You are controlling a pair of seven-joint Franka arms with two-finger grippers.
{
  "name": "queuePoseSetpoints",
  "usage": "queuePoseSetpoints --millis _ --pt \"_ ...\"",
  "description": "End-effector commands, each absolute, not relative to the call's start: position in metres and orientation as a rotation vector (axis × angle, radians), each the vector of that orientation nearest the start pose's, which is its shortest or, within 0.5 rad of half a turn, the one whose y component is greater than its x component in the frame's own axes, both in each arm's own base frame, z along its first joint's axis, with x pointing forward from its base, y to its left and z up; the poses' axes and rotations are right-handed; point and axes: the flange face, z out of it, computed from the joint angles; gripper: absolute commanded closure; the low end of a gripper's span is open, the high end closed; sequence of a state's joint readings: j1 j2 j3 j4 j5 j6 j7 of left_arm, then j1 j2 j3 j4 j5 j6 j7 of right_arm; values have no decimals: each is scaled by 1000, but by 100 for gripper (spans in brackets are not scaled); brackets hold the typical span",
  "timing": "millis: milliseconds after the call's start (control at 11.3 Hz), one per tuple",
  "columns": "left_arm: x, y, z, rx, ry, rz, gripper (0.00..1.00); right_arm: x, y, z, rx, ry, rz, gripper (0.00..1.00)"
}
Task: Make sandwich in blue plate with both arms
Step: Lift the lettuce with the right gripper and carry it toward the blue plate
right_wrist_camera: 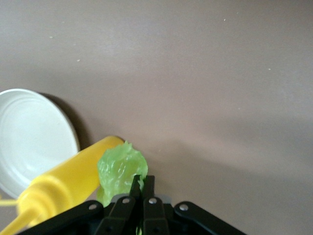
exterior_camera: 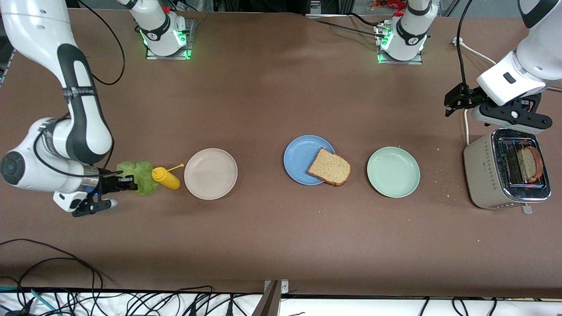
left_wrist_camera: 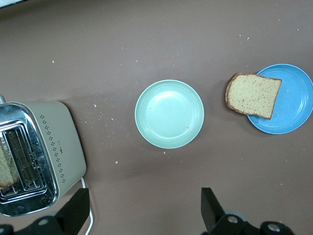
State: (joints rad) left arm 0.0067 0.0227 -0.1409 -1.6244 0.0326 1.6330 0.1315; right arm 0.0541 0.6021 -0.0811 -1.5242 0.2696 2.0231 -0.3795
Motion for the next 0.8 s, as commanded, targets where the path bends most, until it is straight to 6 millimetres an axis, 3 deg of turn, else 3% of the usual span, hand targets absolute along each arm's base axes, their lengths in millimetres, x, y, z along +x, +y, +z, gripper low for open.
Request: queuePoseSetpoints --millis 0,267,533,711 --pt "556 -73 596 -3081 441 26 0 681 3 355 -2897 -479 78 100" --pt "556 -72 596 -3082 438 33 0 671 5 403 -2865 -558 48 100" --pt "558 -77 600 -3079 452 24 0 655 42 449 -2871 -537 95 100" --pt "560 -76 601 -3080 449 21 0 654 88 452 -2913 -474 111 100"
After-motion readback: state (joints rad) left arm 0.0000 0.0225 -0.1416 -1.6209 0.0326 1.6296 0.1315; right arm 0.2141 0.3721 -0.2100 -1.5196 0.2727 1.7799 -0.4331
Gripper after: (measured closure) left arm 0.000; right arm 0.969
